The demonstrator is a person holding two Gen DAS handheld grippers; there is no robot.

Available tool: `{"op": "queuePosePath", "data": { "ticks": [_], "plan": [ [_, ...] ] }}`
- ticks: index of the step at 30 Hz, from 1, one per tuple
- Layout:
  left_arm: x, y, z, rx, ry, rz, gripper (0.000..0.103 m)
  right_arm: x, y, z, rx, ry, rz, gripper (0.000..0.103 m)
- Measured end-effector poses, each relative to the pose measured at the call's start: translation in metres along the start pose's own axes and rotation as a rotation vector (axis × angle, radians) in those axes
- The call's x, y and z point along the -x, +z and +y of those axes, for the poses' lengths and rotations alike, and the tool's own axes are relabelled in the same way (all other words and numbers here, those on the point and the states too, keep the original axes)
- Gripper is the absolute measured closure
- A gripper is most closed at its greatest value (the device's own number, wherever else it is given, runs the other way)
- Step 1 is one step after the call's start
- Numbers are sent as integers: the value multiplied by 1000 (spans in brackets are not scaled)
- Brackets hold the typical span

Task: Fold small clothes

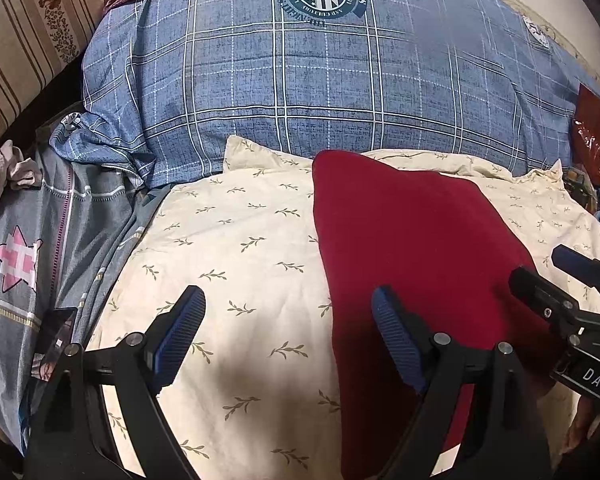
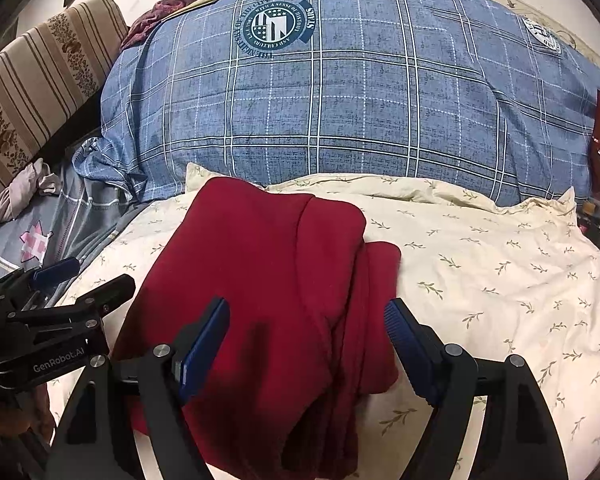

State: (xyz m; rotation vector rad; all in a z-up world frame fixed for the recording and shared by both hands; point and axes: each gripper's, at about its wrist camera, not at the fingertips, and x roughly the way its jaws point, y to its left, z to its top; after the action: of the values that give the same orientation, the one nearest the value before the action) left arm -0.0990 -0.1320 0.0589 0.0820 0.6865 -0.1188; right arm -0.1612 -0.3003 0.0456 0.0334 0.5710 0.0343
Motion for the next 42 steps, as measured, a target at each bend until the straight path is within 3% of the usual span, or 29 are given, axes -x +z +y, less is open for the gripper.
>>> {"op": "queuePosePath", "data": {
  "ticks": [42],
  "plan": [
    [-2,-2,0,2,10,9,17,-4,-3,3,-8,-1,18,21]
  ]
}}
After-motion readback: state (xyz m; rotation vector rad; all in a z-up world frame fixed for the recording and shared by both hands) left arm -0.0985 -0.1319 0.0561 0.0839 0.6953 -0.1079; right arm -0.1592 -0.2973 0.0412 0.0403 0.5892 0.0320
